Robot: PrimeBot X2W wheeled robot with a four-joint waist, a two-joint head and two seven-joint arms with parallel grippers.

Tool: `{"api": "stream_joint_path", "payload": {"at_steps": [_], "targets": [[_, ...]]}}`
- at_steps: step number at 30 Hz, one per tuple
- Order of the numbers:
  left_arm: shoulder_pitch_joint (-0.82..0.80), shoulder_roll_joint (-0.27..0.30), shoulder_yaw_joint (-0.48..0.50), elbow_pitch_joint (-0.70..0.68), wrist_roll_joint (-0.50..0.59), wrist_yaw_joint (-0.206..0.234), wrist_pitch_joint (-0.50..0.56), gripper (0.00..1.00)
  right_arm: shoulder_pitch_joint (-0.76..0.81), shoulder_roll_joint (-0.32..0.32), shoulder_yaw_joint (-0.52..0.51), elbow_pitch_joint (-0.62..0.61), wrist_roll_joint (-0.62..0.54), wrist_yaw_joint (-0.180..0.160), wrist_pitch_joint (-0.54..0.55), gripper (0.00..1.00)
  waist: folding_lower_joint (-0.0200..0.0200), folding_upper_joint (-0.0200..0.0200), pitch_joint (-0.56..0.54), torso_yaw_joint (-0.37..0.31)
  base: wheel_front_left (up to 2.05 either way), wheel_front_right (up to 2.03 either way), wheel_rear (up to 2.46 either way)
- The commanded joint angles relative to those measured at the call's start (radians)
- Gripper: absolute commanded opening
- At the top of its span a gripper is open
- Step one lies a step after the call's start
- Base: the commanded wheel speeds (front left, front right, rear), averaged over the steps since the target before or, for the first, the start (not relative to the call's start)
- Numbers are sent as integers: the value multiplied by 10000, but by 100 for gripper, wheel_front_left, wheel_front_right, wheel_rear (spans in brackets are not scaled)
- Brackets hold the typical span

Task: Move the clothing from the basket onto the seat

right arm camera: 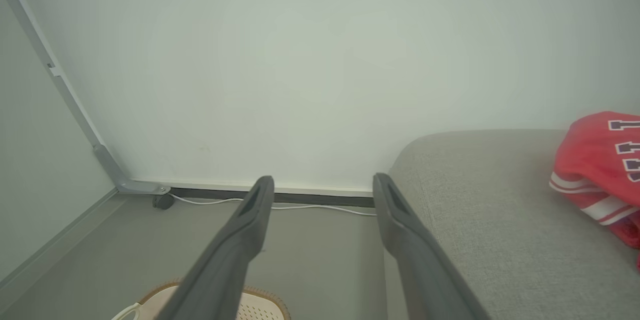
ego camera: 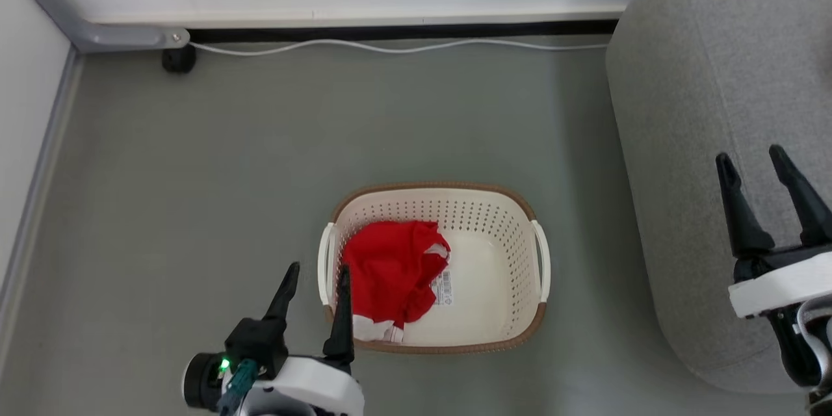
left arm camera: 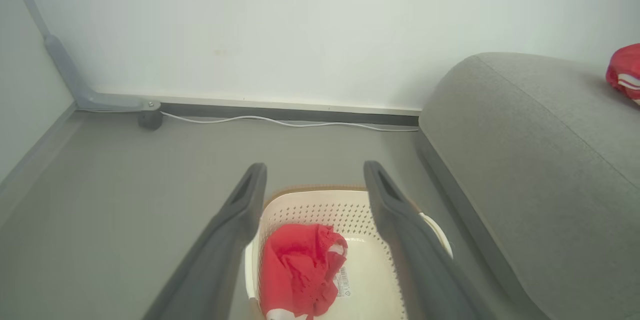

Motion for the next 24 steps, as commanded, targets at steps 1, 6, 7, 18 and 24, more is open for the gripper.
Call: {"api": "stream_joint_path", "payload": {"at_steps": [1,6,7,18,24], "targets": [[-690,24,-81,-104,-197,256,-92,100,-393,-409,217,-436,172,33,-118,100,0,0,1010,-146,0,0,0],[-1586,24,-905,193,-488,649,-92,100,-929,-736,322,-783,452,33,-118,100,0,0,1940,-271,0,0,0],[-1827,24,-1090,288,-587,745,-92,100,-1044,-803,337,-872,513,33,-118,100,0,0,2160,-299,0,0,0],[-4651,24,-2512,1849,-1337,1190,-92,100,-2229,-1141,538,-1725,949,33,-118,100,0,0,4296,-824,0,0,0],[-6166,24,-3158,2977,-1532,1156,-92,100,-2691,-1238,596,-2178,1135,33,-118,100,0,0,5203,-1093,0,0,0]]}}
